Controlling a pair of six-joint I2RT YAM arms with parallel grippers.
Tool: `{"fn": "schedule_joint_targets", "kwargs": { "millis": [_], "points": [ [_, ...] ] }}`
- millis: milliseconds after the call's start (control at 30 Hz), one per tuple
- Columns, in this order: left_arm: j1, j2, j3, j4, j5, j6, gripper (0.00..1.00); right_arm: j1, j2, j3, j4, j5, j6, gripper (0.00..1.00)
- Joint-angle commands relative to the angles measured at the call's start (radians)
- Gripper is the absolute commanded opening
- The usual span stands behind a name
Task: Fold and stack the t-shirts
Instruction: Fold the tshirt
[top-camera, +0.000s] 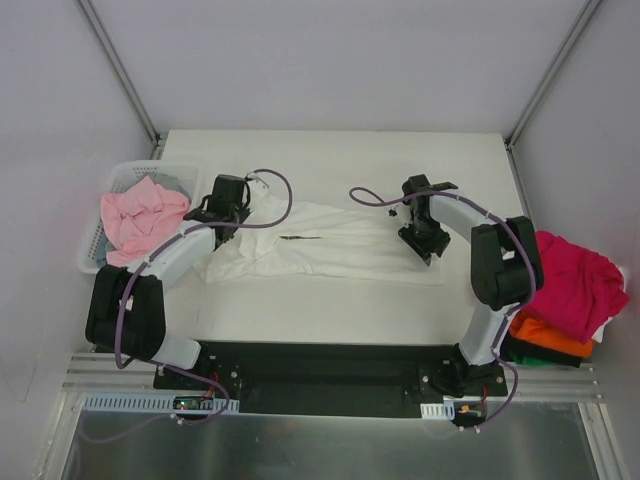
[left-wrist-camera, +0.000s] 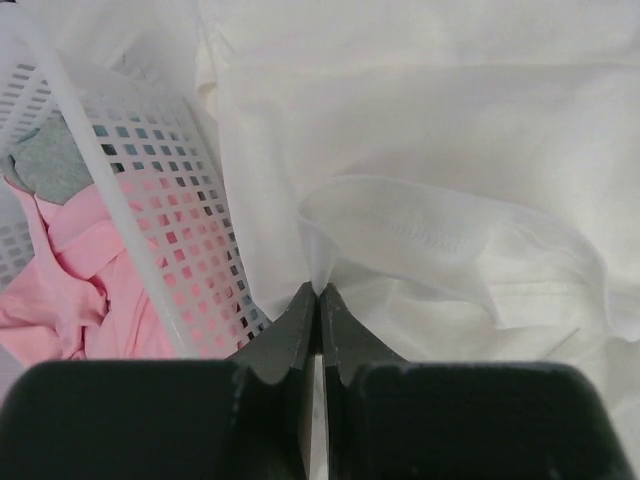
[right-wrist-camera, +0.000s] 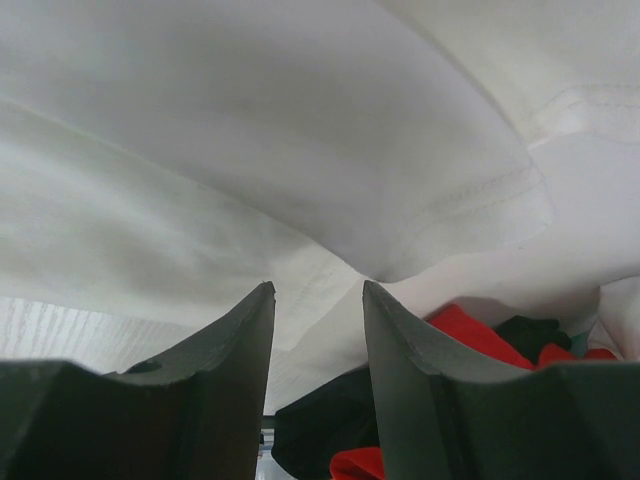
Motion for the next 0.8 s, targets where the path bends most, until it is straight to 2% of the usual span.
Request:
{"fn": "schedule_joint_targets", "kwargs": {
  "millis": [0,133,300,333,367,400,467,500,567,600,667,767],
  "points": [
    [0.004,-0.06,-0.093,-0.016,-0.022,0.028,0.01,0.019,0.014,0.015,-0.029,-0.013,0.021,0.44],
    [0.003,-0.094,-0.154,-0.019,-0.042,0.035,0.01,0.024,0.016,0.016,-0.032,-0.008,0.022,0.44],
    [0.004,-0.129,-0.228,-0.017,-0.108,0.069,0.08,0.03,0.017,0.015,-0.032,-0.01,0.024,0.44],
    [0.006,-0.135,-0.236,-0.017,-0.121,0.074,0.13,0.03,0.017,0.013,-0.033,-0.011,0.024,0.44],
    [0.006,-0.144,-0.249,-0.014,-0.159,0.084,0.24,0.031,0.017,0.011,-0.032,-0.013,0.024,0.44],
    [0.006,-0.147,-0.254,-0.008,-0.179,0.089,0.28,0.03,0.016,0.011,-0.032,-0.011,0.022,0.44],
    [0.004,-0.152,-0.259,0.009,-0.243,0.103,0.46,0.031,0.019,0.013,-0.03,-0.013,0.022,0.44],
    [0.006,-0.157,-0.26,0.019,-0.252,0.115,0.69,0.033,0.019,0.011,-0.03,-0.014,0.021,0.44],
    [0.009,-0.182,-0.257,0.046,-0.262,0.129,0.8,0.036,0.014,0.012,-0.026,-0.01,0.021,0.44],
    [0.009,-0.195,-0.253,0.049,-0.25,0.129,0.91,0.037,0.0,0.01,-0.02,-0.01,0.018,0.44],
    [0.009,-0.219,-0.225,0.047,-0.233,0.123,0.99,0.037,-0.015,0.016,-0.019,-0.011,0.015,0.45],
    [0.009,-0.227,-0.171,0.046,-0.199,0.114,0.99,0.044,-0.027,0.03,-0.03,-0.001,0.007,0.48]
  ]
}}
